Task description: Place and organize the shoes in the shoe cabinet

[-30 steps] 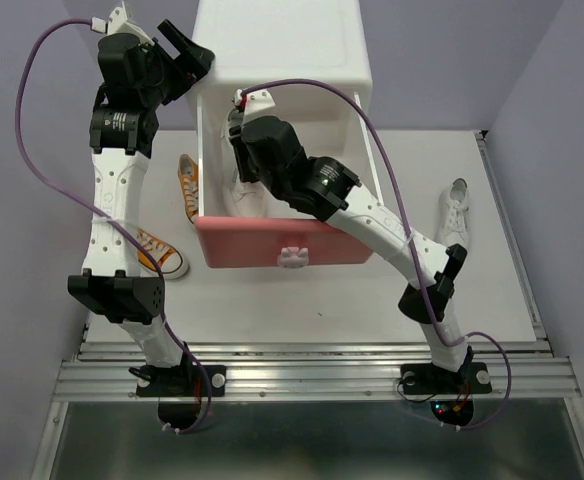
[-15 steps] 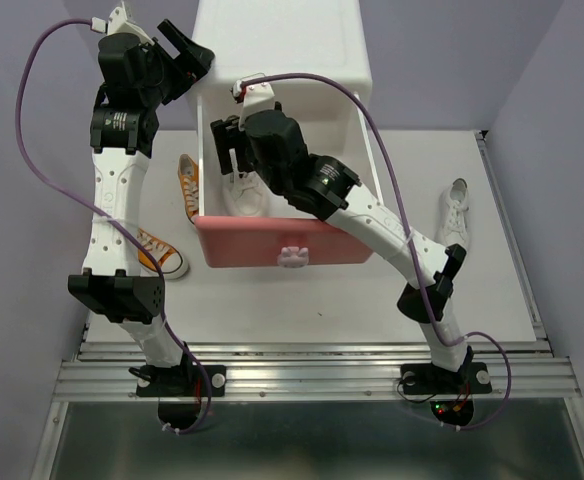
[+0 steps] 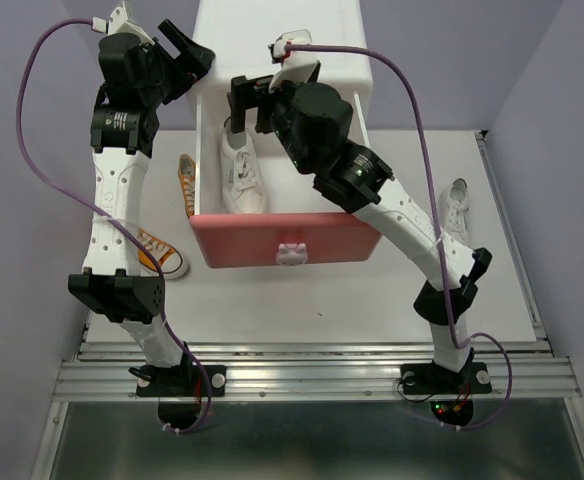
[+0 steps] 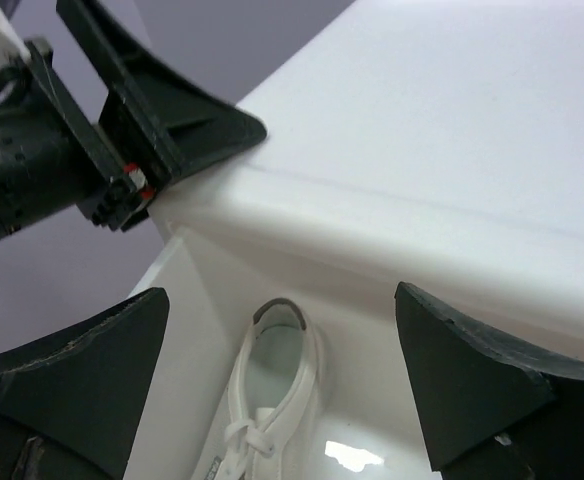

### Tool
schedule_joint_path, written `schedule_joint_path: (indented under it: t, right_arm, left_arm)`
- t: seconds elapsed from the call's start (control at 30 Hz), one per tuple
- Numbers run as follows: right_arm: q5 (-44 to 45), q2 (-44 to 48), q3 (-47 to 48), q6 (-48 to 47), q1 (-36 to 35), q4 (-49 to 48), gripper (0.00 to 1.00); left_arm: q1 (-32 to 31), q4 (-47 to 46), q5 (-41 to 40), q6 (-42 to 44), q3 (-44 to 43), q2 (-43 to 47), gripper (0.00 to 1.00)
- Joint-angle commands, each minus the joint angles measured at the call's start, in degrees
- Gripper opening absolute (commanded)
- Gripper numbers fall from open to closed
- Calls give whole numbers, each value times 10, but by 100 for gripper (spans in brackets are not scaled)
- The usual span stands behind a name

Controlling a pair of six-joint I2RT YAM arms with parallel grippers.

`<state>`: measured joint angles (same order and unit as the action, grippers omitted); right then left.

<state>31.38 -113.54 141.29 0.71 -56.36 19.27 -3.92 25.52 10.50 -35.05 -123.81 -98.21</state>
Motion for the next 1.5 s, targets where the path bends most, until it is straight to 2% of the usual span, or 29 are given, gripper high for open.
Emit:
schedule_joint_path:
  t: [0.0, 0.17, 0.3, 0.4, 0.43, 0.5, 0.53, 0.6, 0.63, 0.7, 0.73, 0.77, 0.8, 0.93, 1.1, 1.47]
  right_arm:
    - [32, 53, 41, -12, 34, -63, 100]
    - [80, 106, 12, -16, 102, -64, 100]
    - [128, 179, -78, -15, 178, -62, 100]
    - [141, 230, -144, 20, 251, -25, 100]
    - [136, 245, -161, 33, 273, 20, 100]
    - [107, 252, -171, 63, 341, 77, 100]
    - [93, 250, -168, 83, 370, 150, 100]
    - [41, 249, -161, 148, 432, 219, 100]
    - [-35, 249, -172, 159, 497, 260, 100]
    - [-141, 237, -196, 177, 574, 325, 100]
    - [-166, 228, -201, 179, 574, 348, 100]
    - [-190, 218, -206, 179, 609, 368, 100]
    - [-201, 201, -224, 179, 620, 396, 100]
    - [-242, 186, -296, 141, 643, 398, 100]
    - [-305, 159, -360, 163, 712, 399, 100]
    - [-308, 83, -433, 120, 718, 355, 100]
  left_arm:
    - [13, 135, -57, 49, 37, -39, 94]
    - [13, 135, -56, 48, 49, -34, 94]
    - [13, 130, -56, 51, 57, -28, 94]
    - [13, 129, -57, 53, 56, -27, 94]
    - [13, 129, -55, 53, 57, -27, 94]
    - [13, 129, -52, 51, 57, -26, 94]
    - [13, 131, -52, 51, 57, -25, 94]
    - [13, 132, -52, 53, 57, -22, 94]
    - [13, 132, -53, 53, 58, -21, 94]
    - [13, 132, -53, 54, 59, -18, 94]
    - [13, 132, -54, 55, 59, -18, 94]
    - [13, 132, -52, 56, 62, -17, 94]
    - [13, 132, -53, 56, 64, -15, 94]
    - [13, 125, -51, 54, 73, -8, 94]
    - [13, 125, -66, 58, 74, -1, 94]
    - [13, 118, -65, 65, 74, -4, 94]
